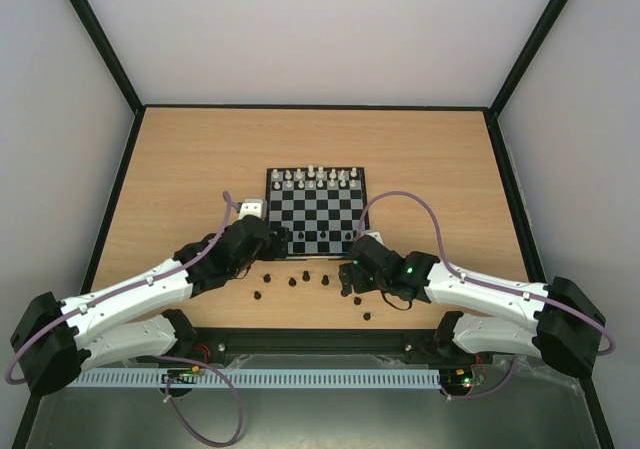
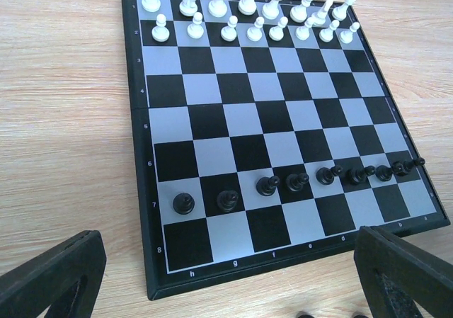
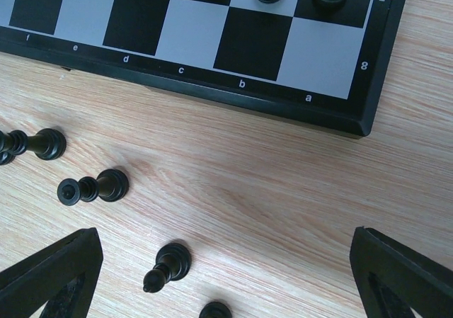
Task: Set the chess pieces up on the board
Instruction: Pick up the chess piece at the center of the board.
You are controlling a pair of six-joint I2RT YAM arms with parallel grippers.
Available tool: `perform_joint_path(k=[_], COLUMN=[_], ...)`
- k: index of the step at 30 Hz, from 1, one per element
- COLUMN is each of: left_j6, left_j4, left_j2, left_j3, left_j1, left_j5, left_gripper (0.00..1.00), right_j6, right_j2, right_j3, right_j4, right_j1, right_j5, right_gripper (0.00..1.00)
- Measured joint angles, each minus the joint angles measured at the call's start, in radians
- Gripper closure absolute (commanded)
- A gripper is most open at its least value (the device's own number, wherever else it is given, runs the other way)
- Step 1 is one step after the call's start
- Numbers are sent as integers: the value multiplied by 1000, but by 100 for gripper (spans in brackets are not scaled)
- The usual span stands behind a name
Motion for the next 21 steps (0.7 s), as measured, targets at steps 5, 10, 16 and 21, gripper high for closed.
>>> perform_joint_path(k=[5, 10, 16, 21], left_j6=[0, 0, -4, -17], left_j4=[2, 2, 2, 0], left_j2=[1, 0, 0, -1], left_j3=[0, 0, 0, 0], left_j1=[0, 0, 0, 0], left_j5=[0, 0, 1, 2], left_gripper=[1, 1, 1, 1], right_j6=[-2, -3, -6, -23], right_j2=[-1, -2, -2, -1], right_j3=[0, 0, 0, 16], right_j4=[0, 0, 0, 2], right_j1=[0, 0, 0, 0], right_j5=[7, 9, 2, -27], right_gripper=[0, 1, 1, 6])
